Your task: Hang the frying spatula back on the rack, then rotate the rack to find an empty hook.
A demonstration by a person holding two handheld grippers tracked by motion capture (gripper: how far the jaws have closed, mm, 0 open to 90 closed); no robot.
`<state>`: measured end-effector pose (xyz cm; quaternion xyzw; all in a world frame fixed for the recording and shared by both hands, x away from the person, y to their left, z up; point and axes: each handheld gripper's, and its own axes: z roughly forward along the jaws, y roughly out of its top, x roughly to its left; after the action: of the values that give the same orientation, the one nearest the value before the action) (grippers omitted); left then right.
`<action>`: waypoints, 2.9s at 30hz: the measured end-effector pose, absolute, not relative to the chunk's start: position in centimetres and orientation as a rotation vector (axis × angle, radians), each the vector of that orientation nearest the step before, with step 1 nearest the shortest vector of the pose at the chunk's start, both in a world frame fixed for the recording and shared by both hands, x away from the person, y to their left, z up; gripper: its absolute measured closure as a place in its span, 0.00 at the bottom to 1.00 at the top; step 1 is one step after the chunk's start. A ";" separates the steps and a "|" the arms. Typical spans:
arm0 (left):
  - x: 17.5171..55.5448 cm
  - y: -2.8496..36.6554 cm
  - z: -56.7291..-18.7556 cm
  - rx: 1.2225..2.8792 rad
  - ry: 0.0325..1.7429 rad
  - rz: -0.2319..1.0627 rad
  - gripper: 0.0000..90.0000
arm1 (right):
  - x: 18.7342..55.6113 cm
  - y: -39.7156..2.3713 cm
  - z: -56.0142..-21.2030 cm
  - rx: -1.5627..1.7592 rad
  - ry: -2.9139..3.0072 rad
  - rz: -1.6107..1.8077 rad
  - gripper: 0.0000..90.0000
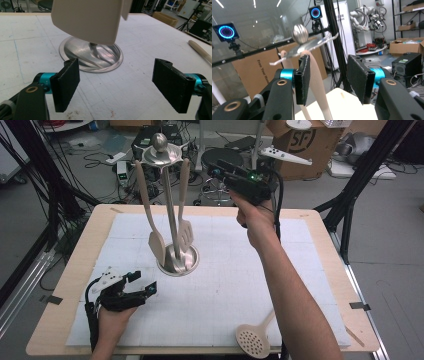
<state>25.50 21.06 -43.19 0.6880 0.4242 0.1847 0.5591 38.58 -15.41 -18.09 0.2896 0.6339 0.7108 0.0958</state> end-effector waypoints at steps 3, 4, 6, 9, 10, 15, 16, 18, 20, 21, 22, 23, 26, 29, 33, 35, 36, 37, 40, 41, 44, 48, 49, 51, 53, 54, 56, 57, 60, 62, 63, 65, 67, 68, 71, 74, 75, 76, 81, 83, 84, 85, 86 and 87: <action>25.5 21.1 -43.2 1.619 0.999 0.435 0.25 | 38.7 -14.9 -17.8 0.856 1.879 2.107 0.61; 25.5 21.1 -43.2 1.621 0.997 0.431 0.25 | 38.8 -14.7 -17.8 0.858 1.883 2.104 0.61; 25.5 21.0 -43.2 1.622 0.995 0.431 0.25 | 39.0 -14.1 -17.8 0.847 1.893 2.099 0.63; 25.5 20.9 -43.1 1.619 0.993 0.424 0.25 | 39.2 -13.3 -17.8 0.843 1.899 2.105 0.72; 25.5 20.9 -43.1 1.621 0.992 0.424 0.25 | 39.4 -13.1 -17.9 0.834 1.901 2.104 0.77; 25.5 21.0 -43.1 1.617 0.990 0.423 0.25 | 39.9 -11.8 -17.5 0.827 1.893 2.098 0.96; 25.4 21.0 -43.1 1.619 0.989 0.424 0.25 | 39.9 -11.7 -17.5 0.831 1.872 2.100 0.98; 25.4 21.0 -43.1 1.620 0.988 0.422 0.25 | 40.0 -11.5 -17.4 0.835 1.854 2.096 1.00; 25.4 21.0 -43.1 1.615 0.987 0.418 0.25 | 40.1 -11.2 -17.5 0.835 1.863 2.088 1.00; 25.3 21.0 -43.1 1.609 0.988 0.417 0.25 | 40.1 -11.1 -17.5 0.834 1.871 2.082 1.00; 25.3 21.1 -43.1 1.613 0.987 0.422 0.25 | 40.1 -11.0 -17.6 0.831 1.875 2.075 1.00; 25.3 21.2 -43.1 1.611 0.989 0.420 0.25 | 40.1 -10.8 -17.6 0.834 1.878 2.073 1.00; 25.3 21.2 -43.1 1.610 0.987 0.421 0.25 | 39.9 -10.7 -17.6 0.831 1.872 2.072 1.00; 25.3 21.1 -43.1 1.616 0.987 0.422 0.25 | 39.7 -10.8 -17.5 0.822 1.872 2.070 1.00; 25.3 21.0 -43.1 1.616 0.989 0.422 0.25 | 39.4 -10.9 -17.5 0.815 1.871 2.070 1.00; 25.3 21.0 -43.1 1.621 0.986 0.424 0.25 | 39.3 -10.9 -17.7 0.806 1.867 2.079 1.00; 25.3 21.0 -43.1 1.620 0.987 0.423 0.25 | 39.2 -10.9 -17.6 0.807 1.875 2.077 1.00; 25.3 20.9 -43.1 1.618 0.987 0.419 0.25 | 39.0 -10.8 -17.6 0.799 1.881 2.078 1.00; 25.3 20.8 -43.2 1.623 0.985 0.421 0.25 | 38.6 -10.5 -17.5 0.766 1.903 2.059 1.00; 25.3 20.8 -43.2 1.622 0.985 0.418 0.25 | 38.4 -10.4 -17.4 0.756 1.908 2.053 1.00; 25.3 20.9 -43.2 1.625 0.984 0.422 0.25 | 38.0 -10.3 -17.4 0.748 1.913 2.038 1.00; 25.3 20.9 -43.2 1.622 0.985 0.417 0.25 | 37.7 -10.1 -17.4 0.731 1.928 2.050 1.00; 25.3 20.9 -43.2 1.621 0.985 0.417 0.25 | 37.6 -9.9 -17.3 0.717 1.931 2.046 1.00; 25.3 20.9 -43.1 1.626 0.983 0.420 0.25 | 37.2 -9.6 -17.2 0.695 1.932 2.042 1.00; 25.3 20.8 -43.1 1.624 0.982 0.421 0.25 | 36.9 -9.3 -17.2 0.683 1.936 2.037 1.00; 25.3 20.8 -43.2 1.623 0.983 0.418 0.25 | 36.8 -9.2 -17.2 0.678 1.939 2.034 1.00; 25.3 20.8 -43.2 1.625 0.984 0.419 0.25 | 36.8 -9.1 -17.2 0.676 1.938 2.038 1.00; 25.3 20.8 -43.2 1.624 0.984 0.419 0.25 | 36.7 -9.1 -17.2 0.675 1.942 2.038 1.00; 25.3 20.8 -43.2 1.623 0.987 0.417 0.25 | 36.5 -8.9 -17.1 0.653 1.952 2.040 1.00; 25.3 20.8 -43.2 1.623 0.986 0.417 0.25 | 36.2 -8.6 -17.1 0.632 1.948 2.036 1.00; 25.3 20.8 -43.2 1.626 0.984 0.419 0.25 | 36.1 -8.3 -17.1 0.624 1.953 2.033 1.00; 25.3 20.8 -43.2 1.628 0.982 0.420 0.25 | 36.0 -7.9 -17.1 0.620 1.963 2.027 1.00; 25.3 20.8 -43.2 1.627 0.983 0.417 0.25 | 35.9 -7.5 -17.1 0.611 1.965 2.032 1.00; 25.3 20.8 -43.2 1.625 0.983 0.419 0.25 | 35.8 -7.3 -17.1 0.608 1.972 2.034 1.00; 25.3 20.8 -43.2 1.624 0.984 0.417 0.25 | 35.7 -6.8 -17.2 0.600 1.977 2.032 1.00; 25.3 20.8 -43.2 1.622 0.984 0.417 0.25 | 35.7 -6.4 -17.2 0.605 1.976 2.038 1.00; 25.3 20.8 -43.2 1.622 0.983 0.419 0.25 | 35.7 -6.3 -17.2 0.604 1.979 2.038 1.00; 25.3 20.8 -43.2 1.621 0.983 0.418 0.25 | 35.7 -6.2 -17.1 0.600 1.981 2.035 1.00; 25.3 20.8 -43.2 1.621 0.983 0.418 0.25 | 35.6 -5.5 -17.2 0.599 1.991 2.037 1.00; 25.4 20.8 -43.2 1.622 0.982 0.416 0.25 | 35.7 -5.5 -17.2 0.600 1.990 2.040 1.00; 25.4 20.8 -43.2 1.623 0.983 0.414 0.25 | 35.7 -5.5 -17.2 0.600 1.990 2.042 1.00; 25.4 20.9 -43.2 1.621 0.986 0.414 0.25 | 35.7 -5.6 -17.2 0.598 1.994 2.038 1.00; 25.4 20.9 -43.2 1.621 0.987 0.416 0.25 | 35.7 -5.7 -17.2 0.600 1.993 2.034 1.00; 25.4 21.0 -43.2 1.615 0.990 0.416 0.25 | 35.7 -6.0 -17.3 0.609 1.985 2.033 1.00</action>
<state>25.36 20.96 -43.25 0.6867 0.4210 0.1771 0.5655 35.71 -5.98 -17.29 0.2080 0.6783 0.6948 0.1175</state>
